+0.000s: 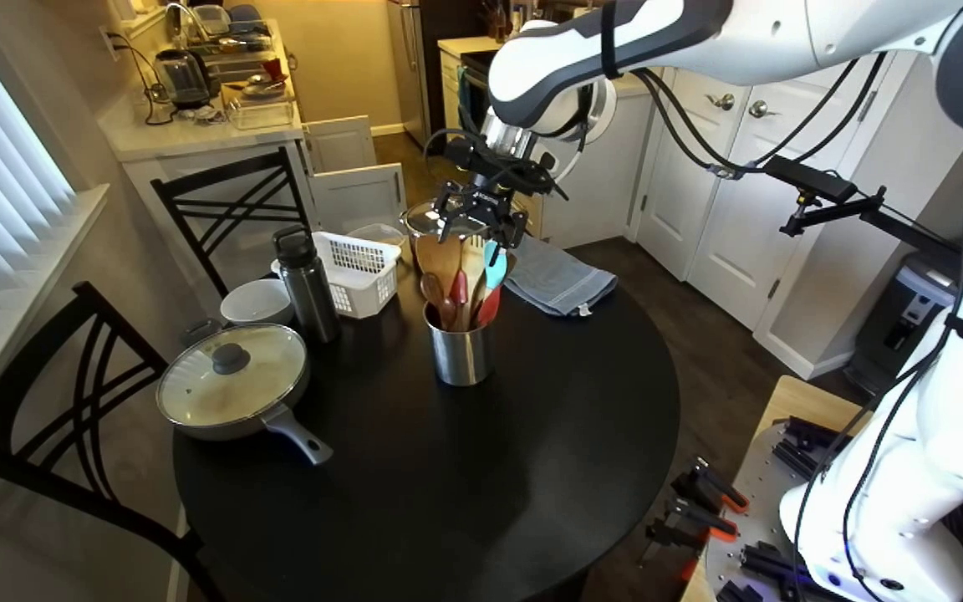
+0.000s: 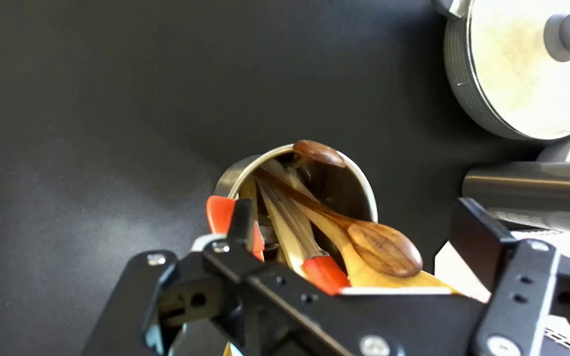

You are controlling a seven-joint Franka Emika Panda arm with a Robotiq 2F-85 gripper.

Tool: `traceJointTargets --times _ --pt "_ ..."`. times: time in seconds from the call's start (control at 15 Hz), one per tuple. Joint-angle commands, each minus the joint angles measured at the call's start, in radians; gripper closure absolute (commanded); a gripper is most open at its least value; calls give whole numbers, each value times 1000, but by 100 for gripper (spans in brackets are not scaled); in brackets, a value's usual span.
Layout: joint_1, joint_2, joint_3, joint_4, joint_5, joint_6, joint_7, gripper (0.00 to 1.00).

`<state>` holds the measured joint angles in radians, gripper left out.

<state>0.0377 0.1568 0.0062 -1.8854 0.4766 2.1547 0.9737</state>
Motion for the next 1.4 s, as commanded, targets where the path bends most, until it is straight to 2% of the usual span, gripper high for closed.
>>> traceJointTargets --times 0.0,0.33,0.4,0.6,1.33 --pt "43 -166 18 -147 -152 93 6 0" --pt "47 -293 62 -198 -319 129 88 0" --pt "42 -231 57 -140 -269 92 48 0" --pt "40 -277 68 -163 -293 92 65 0" --pt "39 -278 68 -172 -294 96 65 0"
